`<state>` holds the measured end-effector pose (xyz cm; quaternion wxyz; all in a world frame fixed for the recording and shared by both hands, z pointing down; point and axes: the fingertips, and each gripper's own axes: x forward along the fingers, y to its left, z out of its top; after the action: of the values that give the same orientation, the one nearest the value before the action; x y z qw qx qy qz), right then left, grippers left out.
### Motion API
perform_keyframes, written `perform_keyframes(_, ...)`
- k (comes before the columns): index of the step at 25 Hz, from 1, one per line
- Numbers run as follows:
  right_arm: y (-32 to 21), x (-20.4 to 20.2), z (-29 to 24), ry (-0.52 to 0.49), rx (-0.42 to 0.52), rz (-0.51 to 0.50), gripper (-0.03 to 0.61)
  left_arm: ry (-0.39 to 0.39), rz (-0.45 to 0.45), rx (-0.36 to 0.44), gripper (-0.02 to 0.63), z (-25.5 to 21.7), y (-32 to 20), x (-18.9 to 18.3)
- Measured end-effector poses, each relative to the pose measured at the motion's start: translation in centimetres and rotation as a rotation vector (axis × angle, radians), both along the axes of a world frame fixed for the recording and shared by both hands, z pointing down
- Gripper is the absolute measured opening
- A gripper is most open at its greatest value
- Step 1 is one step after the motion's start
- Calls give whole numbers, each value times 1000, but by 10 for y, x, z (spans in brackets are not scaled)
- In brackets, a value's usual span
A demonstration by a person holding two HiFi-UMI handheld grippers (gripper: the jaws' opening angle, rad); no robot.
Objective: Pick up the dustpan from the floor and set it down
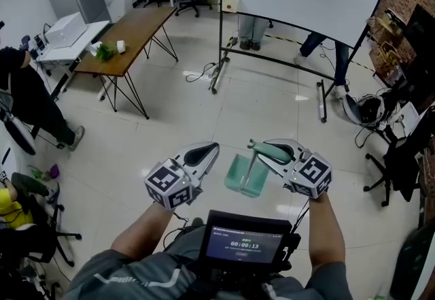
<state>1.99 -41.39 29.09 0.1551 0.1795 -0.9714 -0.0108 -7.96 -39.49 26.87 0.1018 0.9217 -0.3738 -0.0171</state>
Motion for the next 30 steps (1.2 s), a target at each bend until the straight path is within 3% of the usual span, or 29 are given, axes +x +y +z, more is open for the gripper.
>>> perform_keyframes(6,-15,-4,39,19,-20,-21,137,-5,1,-47,23,42,-24,1)
perform_keyframes(11,-52,1,108,27,-104,-33,137,-22,-9,-158,23,110,-61,2)
perform_keyframes(18,-123,11,252,77,-163,-36,135,-62,11,-238,23,242,-138,29)
perform_keyframes(23,-153,2,359,125,-208,-49,135,-49,-16,-322,23,345,-177,30)
perform_keyframes(30,-170,-4,491,168,-255,-50,135,-83,-18,-435,23,480,-188,29)
